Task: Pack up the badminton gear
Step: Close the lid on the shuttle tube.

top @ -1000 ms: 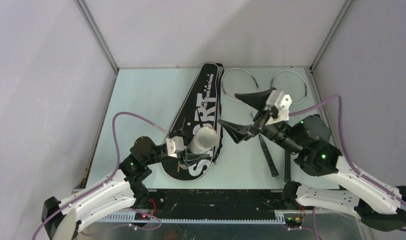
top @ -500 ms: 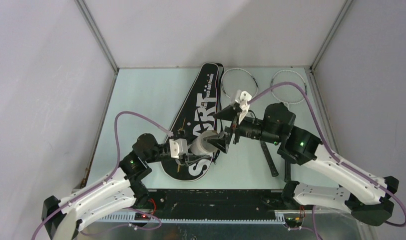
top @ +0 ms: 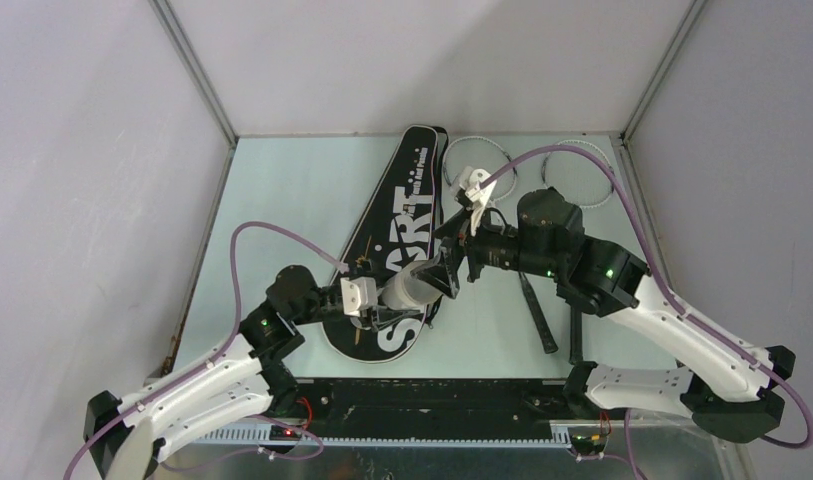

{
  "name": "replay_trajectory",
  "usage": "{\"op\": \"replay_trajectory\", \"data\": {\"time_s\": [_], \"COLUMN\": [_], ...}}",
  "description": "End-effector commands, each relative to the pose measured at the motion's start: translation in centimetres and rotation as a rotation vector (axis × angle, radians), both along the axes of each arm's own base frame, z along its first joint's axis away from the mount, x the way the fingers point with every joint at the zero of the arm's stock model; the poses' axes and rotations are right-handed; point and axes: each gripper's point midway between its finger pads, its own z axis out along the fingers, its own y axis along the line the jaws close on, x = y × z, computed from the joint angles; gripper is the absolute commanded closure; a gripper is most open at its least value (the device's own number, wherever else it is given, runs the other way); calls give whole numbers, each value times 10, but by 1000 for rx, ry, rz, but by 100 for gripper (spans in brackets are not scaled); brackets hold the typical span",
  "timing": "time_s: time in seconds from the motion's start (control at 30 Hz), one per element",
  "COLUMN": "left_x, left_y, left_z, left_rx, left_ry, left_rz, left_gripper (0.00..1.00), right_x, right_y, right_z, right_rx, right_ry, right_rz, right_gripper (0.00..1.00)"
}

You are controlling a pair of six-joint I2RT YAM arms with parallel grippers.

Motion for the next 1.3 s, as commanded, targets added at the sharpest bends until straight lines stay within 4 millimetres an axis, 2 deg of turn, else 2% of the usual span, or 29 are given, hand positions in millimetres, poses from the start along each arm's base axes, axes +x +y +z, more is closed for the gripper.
{"op": "replay_trajectory", "data": {"time_s": [0.0, 0.07, 0.13, 0.27, 0.3, 0.4, 0.53, 0.73, 0.83, 0.97, 1.1, 1.27], "left_x": [3, 2, 2, 2, 2, 2, 2, -5, -12, -27, -37, -32], "left_y": [-1, 0, 1, 3, 4, 4, 3, 2, 2, 4, 11, 14], "left_z": [12, 13, 14, 15, 15, 14, 14, 4, 0, -11, -22, -21], "left_rx": [0, -5, -9, -11, -12, -10, -10, 27, 40, 89, 135, 156], "left_ry": [-48, -53, -56, -56, -57, -53, -47, -70, -89, -155, -209, -308], "left_rz": [-1, 1, 5, 13, 14, 18, 13, -35, -81, -177, -230, -215], "left_gripper": [45, 45, 45, 45, 45, 45, 45, 45, 45, 45, 45, 43], "right_x": [15, 21, 28, 36, 30, 18, 3, -3, -16, -34, -59, -100], "right_y": [-16, -21, -29, -49, -53, -49, -43, -42, -41, -44, -49, -59], "right_z": [-58, -55, -44, -12, -3, 15, 28, 32, 41, 42, 30, 3], "right_rx": [-236, -232, -203, -114, -81, 1, 67, 81, 123, 159, 162, 155], "right_ry": [100, 89, 58, -34, -52, -96, -123, -148, -192, -243, -305, -375], "right_rz": [-122, -167, -228, -316, -300, -223, -136, -96, -19, 73, 207, 425], "right_gripper": [12, 12, 12, 11, 10, 9, 9, 9, 9, 8, 8, 8]}}
